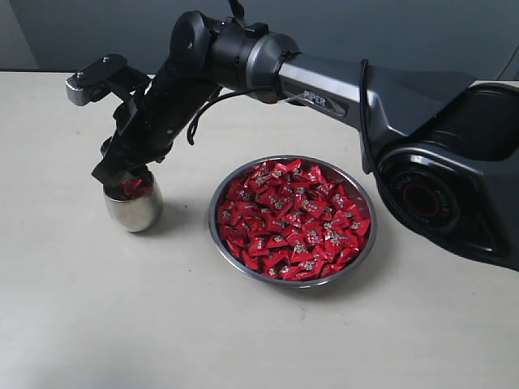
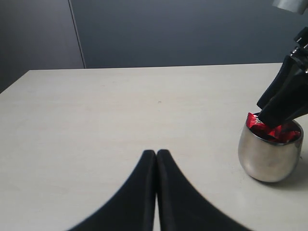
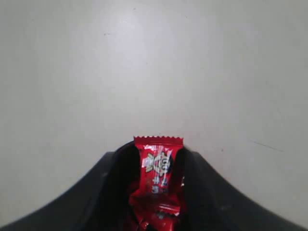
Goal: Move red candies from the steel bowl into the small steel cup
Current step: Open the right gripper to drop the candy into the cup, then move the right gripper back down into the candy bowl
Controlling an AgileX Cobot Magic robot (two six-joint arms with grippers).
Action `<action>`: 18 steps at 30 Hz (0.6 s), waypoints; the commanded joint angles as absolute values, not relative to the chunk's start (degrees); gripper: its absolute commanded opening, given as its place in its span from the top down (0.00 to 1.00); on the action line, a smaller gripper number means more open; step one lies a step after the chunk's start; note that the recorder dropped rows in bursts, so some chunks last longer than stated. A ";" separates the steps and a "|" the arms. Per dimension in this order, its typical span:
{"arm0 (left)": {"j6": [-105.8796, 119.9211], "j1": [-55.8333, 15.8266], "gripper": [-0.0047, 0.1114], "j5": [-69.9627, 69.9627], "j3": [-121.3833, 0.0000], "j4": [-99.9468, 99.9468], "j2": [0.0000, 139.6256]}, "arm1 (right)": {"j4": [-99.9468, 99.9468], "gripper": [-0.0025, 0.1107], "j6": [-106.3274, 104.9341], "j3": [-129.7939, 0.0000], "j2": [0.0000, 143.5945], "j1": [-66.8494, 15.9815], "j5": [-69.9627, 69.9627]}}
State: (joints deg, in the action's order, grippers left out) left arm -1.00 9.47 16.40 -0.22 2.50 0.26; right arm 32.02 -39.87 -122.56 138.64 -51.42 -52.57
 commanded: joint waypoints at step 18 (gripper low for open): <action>-1.15 9.51 0.96 16.30 0.00 2.57 0.00 | 23.32 0.64 -35.05 -123.11 136.17 -51.34 -51.92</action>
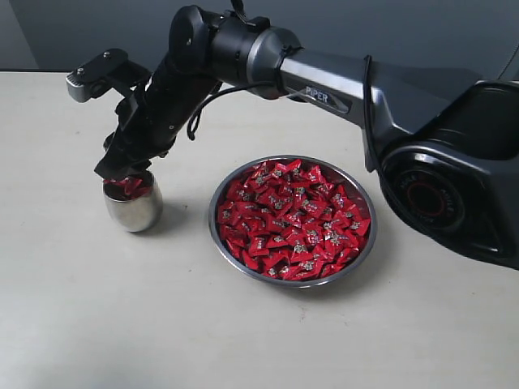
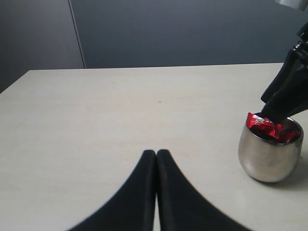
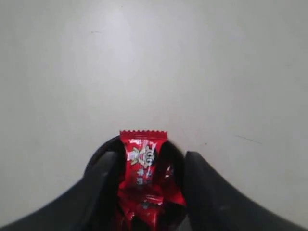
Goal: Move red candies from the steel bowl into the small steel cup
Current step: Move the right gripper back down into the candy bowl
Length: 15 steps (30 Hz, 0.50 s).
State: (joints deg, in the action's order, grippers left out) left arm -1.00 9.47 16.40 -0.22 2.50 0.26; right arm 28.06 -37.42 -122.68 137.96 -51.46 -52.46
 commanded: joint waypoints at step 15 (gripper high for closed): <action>-1.15 9.51 0.96 16.30 0.00 2.57 0.00 | 8.24 0.99 -22.91 -123.11 130.57 -50.96 -50.79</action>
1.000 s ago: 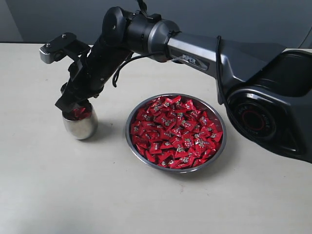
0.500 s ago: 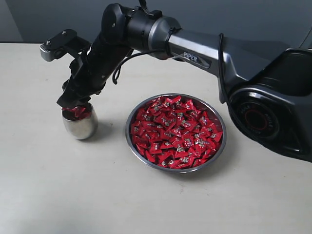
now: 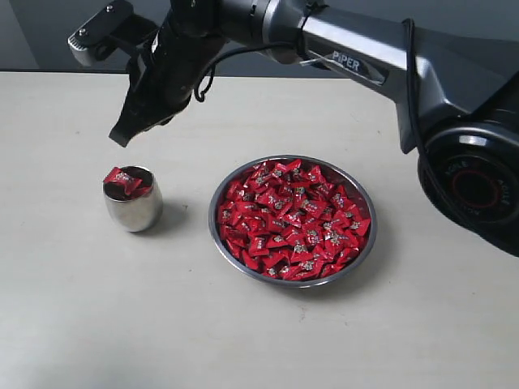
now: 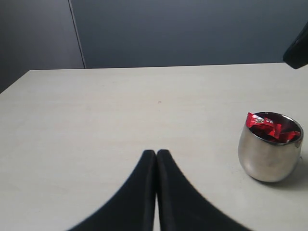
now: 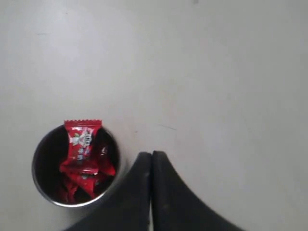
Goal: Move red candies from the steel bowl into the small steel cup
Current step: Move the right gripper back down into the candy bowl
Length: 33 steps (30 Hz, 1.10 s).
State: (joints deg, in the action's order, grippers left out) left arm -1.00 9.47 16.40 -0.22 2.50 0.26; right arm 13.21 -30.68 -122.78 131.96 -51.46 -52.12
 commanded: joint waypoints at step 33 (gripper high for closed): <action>-1.15 9.51 0.96 16.30 0.00 2.57 0.00 | 14.01 0.99 -16.34 -75.34 103.27 -36.49 -14.09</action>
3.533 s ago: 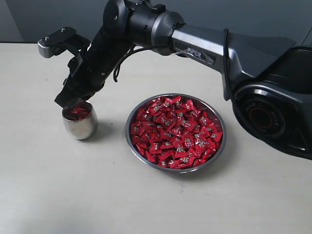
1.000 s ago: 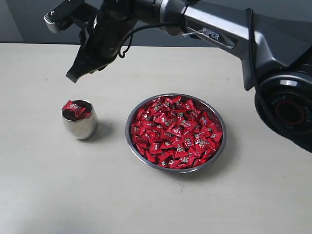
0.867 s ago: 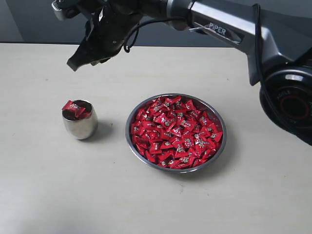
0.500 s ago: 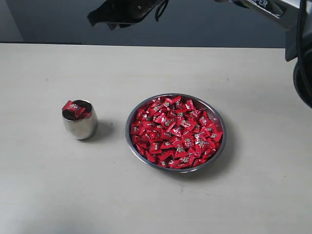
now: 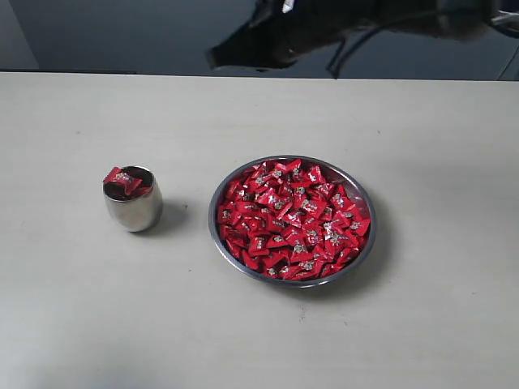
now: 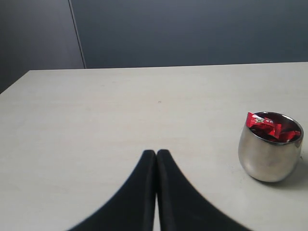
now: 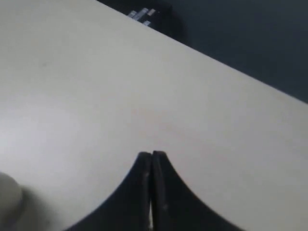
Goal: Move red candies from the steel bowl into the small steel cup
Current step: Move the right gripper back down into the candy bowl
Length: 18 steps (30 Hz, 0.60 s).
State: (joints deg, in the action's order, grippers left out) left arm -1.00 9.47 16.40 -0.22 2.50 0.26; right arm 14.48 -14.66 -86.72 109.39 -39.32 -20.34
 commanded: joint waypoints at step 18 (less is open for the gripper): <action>-1.15 9.51 0.96 16.30 0.00 2.57 0.00 | 14.16 0.99 -28.27 -61.56 102.64 -26.73 -25.41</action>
State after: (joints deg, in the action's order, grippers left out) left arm -1.00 9.47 16.40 -0.22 2.50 0.26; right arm 14.23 -27.35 -61.52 101.43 -27.04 -25.07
